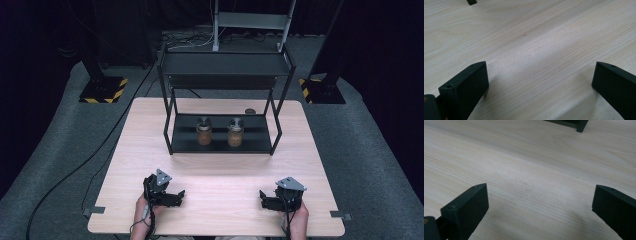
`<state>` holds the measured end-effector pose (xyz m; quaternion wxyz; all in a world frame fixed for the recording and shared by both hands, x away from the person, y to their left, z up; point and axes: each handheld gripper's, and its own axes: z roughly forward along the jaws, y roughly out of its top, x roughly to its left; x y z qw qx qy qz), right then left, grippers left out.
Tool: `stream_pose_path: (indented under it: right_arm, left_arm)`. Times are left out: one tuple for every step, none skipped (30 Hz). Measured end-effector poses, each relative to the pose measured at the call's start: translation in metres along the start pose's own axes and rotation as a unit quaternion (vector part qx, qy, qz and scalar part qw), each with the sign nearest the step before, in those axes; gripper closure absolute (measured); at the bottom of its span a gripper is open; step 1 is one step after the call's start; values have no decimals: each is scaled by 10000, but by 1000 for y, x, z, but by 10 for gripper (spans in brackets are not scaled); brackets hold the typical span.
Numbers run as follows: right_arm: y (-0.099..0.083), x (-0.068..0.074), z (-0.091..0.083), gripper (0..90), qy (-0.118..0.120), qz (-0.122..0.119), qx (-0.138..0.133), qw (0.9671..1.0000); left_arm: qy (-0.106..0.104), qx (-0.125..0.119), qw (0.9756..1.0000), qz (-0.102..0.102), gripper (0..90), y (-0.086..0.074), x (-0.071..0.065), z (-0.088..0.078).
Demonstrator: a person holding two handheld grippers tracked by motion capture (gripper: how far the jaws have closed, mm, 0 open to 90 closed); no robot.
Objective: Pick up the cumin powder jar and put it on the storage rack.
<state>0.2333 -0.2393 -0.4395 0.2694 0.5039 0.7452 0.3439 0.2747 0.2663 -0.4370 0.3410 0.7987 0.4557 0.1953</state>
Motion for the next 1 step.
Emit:
stream_pose_path:
  right_arm:
    - [0,0,0,0,0,1,-9,10000]
  left_arm:
    - [-1,1,10000,1,5,0,0,0]
